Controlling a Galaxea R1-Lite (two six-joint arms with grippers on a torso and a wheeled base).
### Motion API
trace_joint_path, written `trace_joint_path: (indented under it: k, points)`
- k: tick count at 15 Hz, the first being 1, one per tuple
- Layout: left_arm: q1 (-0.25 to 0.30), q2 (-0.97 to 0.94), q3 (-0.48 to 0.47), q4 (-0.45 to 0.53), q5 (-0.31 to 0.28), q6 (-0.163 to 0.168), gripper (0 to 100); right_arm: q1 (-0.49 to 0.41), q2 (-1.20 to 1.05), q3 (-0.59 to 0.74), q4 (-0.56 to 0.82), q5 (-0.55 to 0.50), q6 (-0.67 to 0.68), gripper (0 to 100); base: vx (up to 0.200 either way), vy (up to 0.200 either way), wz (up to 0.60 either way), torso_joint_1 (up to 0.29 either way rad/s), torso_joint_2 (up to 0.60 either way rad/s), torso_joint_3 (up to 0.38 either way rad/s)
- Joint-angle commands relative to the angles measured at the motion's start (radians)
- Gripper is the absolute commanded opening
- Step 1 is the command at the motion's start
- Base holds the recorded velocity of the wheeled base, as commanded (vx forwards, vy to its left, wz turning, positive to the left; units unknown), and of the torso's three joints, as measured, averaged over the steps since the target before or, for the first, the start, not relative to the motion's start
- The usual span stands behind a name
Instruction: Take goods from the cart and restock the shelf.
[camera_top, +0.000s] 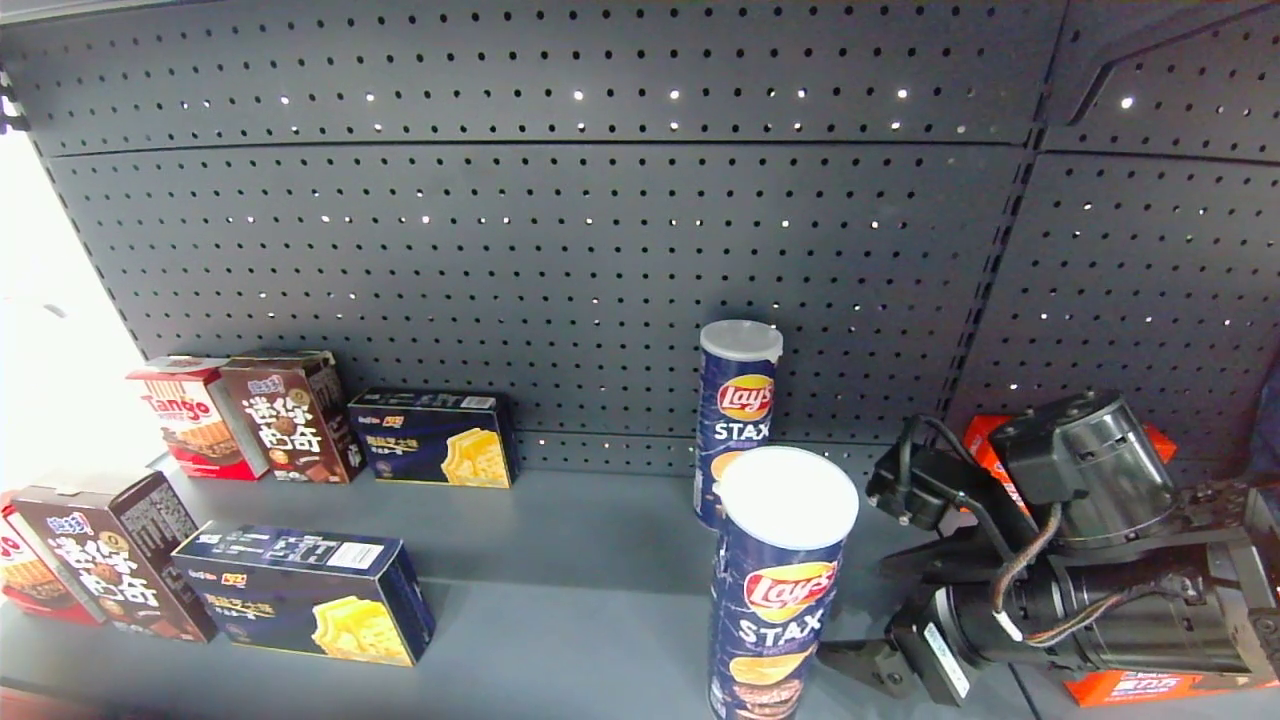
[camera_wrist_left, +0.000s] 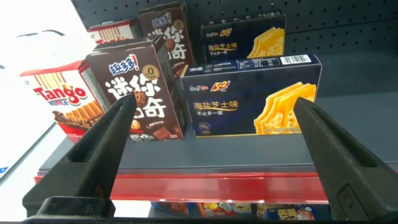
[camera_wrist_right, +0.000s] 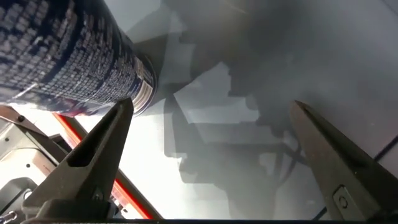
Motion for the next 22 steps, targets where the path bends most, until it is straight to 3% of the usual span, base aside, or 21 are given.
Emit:
trace_joint_path:
  k: [1,22]
  points:
    - [0.0,-0.003,0.002,0.0,0.001,-0.001,100,0.008,0.008,-0.001,0.0,0.0,0.0,100,0.0,0.0,0.0,0.0,0.0,0.0]
    - [0.0,-0.007,0.002,0.0,0.001,-0.008,100,0.026,0.019,-0.015,0.0,-0.003,0.007,100,0.0,0.0,0.0,0.0,0.0,0.0]
